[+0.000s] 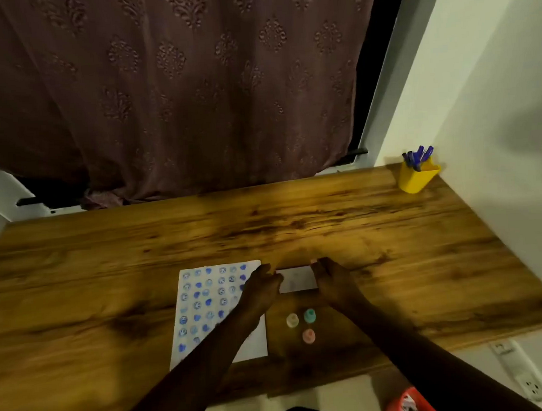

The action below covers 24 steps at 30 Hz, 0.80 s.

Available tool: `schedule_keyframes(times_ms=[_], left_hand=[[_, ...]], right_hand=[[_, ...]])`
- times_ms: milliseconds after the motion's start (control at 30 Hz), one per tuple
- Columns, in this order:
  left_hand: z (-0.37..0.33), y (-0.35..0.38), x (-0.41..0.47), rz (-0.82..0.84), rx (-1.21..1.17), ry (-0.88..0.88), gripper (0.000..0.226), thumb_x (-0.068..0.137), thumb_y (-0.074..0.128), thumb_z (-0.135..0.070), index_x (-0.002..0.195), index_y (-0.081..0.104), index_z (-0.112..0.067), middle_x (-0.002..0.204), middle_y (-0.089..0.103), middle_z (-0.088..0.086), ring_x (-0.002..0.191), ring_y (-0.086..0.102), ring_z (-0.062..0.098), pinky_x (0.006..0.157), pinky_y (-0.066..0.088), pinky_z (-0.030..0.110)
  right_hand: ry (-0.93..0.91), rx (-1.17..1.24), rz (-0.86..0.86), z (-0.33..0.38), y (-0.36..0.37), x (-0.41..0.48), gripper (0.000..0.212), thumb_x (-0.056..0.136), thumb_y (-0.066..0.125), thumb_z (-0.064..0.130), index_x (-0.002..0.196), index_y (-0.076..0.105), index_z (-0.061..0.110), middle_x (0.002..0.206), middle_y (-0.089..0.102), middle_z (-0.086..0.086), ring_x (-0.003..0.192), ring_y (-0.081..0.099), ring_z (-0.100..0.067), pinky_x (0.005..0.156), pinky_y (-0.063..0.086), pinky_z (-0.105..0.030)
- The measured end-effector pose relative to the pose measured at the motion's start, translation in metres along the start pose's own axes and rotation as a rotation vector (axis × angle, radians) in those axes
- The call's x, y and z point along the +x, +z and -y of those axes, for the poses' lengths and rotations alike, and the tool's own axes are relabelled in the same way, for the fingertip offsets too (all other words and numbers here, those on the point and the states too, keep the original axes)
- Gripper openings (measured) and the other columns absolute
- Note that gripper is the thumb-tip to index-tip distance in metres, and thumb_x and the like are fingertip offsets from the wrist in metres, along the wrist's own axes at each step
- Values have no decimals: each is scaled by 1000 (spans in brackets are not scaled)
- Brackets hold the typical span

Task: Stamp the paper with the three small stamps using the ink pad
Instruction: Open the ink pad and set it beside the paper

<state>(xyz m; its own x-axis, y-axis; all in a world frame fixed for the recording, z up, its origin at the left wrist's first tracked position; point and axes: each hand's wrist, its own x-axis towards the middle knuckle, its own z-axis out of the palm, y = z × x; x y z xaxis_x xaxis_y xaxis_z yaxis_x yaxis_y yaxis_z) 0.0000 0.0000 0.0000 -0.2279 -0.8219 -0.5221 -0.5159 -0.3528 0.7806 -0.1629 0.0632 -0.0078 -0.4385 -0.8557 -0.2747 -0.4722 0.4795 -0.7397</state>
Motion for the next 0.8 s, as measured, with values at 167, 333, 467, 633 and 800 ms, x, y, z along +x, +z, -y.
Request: schedule_keyframes(times_ms=[167, 333, 467, 633, 800], left_hand=[[-2, 5, -2, 27, 4, -37, 61, 100, 58, -24, 157, 38, -20, 161, 42, 8, 137, 52, 30, 111, 48, 47], [-5, 8, -3, 13, 8, -26, 58, 101, 56, -19, 156, 39, -14, 157, 47, 12, 136, 52, 31, 113, 47, 49], [-4, 3, -5, -8, -54, -24, 55, 101, 55, -15, 155, 43, -15, 147, 53, 8, 123, 59, 24, 107, 49, 39], [-4, -23, -9, -102, -192, 47, 50, 99, 58, -11, 148, 52, -16, 148, 57, 9, 126, 58, 28, 89, 47, 33], [5, -74, -22, -202, -306, 117, 42, 99, 59, -13, 140, 60, -23, 132, 64, 3, 99, 62, 15, 77, 53, 28]], right_hand=[[75, 9, 34, -9, 4, 2, 45, 108, 39, 42, 135, 58, 12, 133, 64, -13, 119, 61, -28, 78, 40, -28], [81, 37, 44, -6, 6, 2, 45, 108, 39, 41, 138, 56, 13, 137, 63, -12, 124, 60, -27, 83, 40, -28], [58, 61, 22, 3, 7, -1, 43, 108, 42, 39, 139, 57, 13, 139, 62, -10, 126, 58, -26, 87, 40, -28], [-32, 132, -2, 32, 8, -7, 27, 105, 51, 37, 123, 66, 24, 106, 69, 6, 100, 62, -15, 71, 42, -22], [-168, 119, 21, 78, 25, -17, 29, 103, 57, 34, 130, 63, 24, 111, 65, 6, 98, 60, -9, 70, 44, -15]])
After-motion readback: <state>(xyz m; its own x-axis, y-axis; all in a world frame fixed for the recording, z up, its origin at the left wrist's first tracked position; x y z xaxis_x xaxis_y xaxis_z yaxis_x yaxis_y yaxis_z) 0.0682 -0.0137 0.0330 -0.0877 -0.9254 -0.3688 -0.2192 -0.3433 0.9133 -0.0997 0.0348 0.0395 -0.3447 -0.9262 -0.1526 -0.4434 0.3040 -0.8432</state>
